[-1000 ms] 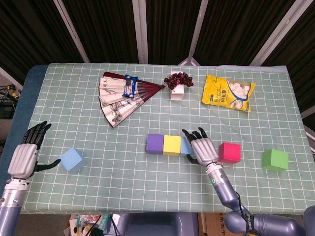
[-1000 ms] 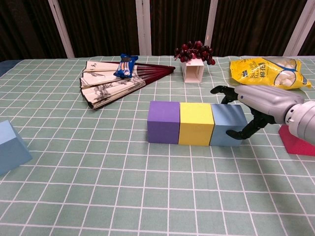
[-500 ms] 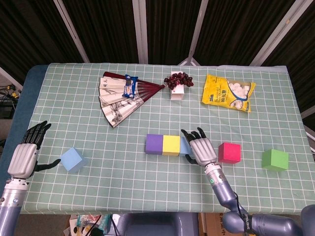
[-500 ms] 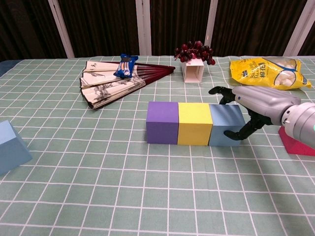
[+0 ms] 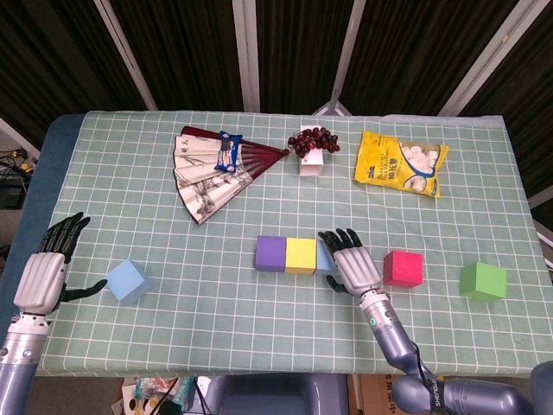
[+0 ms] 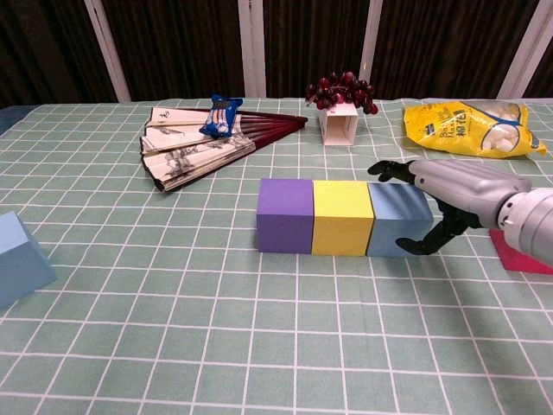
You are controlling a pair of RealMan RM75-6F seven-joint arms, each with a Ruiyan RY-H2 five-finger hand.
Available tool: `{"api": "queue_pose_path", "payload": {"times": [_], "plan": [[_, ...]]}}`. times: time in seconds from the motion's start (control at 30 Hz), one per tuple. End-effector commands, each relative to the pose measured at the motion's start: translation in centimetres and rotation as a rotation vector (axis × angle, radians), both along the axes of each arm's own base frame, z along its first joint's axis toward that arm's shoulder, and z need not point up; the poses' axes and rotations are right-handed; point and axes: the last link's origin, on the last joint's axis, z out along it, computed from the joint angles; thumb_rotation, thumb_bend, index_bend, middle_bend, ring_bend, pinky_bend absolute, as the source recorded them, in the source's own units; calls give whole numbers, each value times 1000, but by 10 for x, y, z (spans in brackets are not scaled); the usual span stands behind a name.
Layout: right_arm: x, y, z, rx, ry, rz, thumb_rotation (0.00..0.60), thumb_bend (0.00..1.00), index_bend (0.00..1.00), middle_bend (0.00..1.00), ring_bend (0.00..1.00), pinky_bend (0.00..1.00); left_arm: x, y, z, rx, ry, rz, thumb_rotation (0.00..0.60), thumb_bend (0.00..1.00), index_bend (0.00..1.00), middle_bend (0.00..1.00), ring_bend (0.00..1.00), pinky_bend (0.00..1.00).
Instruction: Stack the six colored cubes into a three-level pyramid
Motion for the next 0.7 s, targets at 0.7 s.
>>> {"api": "queue_pose_path", "payload": {"times": [0.7], "plan": [[-32,21,53,-46,32,-87,600,381,0,11,0,0,1,0,2,23,3,-15,600,91,0,5,7,50]]}}
